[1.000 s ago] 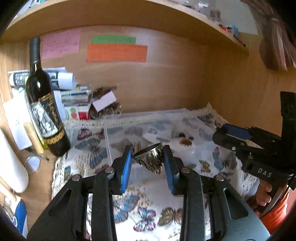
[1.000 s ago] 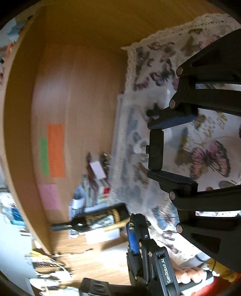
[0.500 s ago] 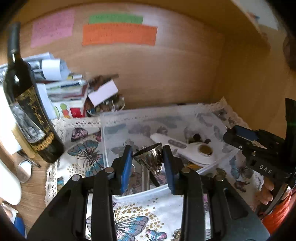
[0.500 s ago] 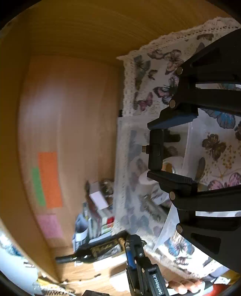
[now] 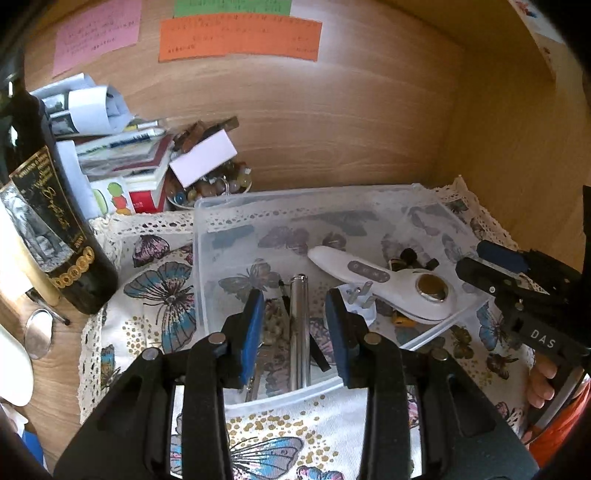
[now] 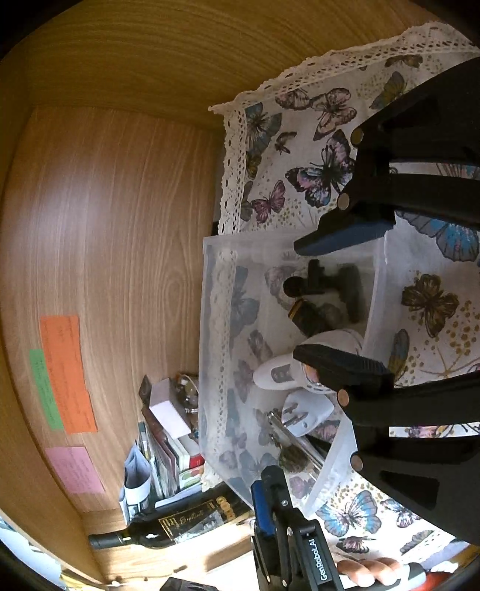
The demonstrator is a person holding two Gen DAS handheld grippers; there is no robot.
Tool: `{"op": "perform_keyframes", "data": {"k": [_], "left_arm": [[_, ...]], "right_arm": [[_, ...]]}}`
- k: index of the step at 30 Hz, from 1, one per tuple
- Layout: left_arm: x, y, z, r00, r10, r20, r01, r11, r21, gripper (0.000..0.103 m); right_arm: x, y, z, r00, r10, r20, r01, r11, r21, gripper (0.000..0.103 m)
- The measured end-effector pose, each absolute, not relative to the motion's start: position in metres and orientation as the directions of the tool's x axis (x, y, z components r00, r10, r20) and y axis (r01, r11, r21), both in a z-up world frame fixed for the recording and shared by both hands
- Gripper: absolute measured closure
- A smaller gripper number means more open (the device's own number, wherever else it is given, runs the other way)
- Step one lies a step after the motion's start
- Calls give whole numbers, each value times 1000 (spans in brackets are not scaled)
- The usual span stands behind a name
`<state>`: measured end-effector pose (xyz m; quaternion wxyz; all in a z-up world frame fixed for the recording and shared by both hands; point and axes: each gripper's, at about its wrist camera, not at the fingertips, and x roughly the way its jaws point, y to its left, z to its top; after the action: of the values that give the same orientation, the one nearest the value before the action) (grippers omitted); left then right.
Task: Organize rigid objects
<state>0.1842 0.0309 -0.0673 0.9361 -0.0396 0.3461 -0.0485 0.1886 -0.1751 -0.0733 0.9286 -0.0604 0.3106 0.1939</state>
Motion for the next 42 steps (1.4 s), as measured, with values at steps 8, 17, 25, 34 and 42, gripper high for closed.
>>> {"op": "perform_keyframes", "data": {"k": [8,17,25,34,42], "left_arm": [[145,29,-33,832,-103,-545,64,994,-90,58],[78,18,7,920,-94,-380,73,995,-70,28],[32,11,19,959,-57,-276,43,997,-59,6],[10,5,20,969,-50,-240,40,998,-46,3],[5,3,22,973,-57,-225,50,998,-37,2]], "right_arm": [[159,-178,-40,771,372,-517,-421,907,24,52],[92,-179,5,822,453,-344,-473,880,29,31],[55,-187,15,832,491,-260,-496,867,52,19],[31,-193,15,837,502,-217,-499,864,72,11],[26,-192,17,840,502,-206,-499,864,71,10]]}}
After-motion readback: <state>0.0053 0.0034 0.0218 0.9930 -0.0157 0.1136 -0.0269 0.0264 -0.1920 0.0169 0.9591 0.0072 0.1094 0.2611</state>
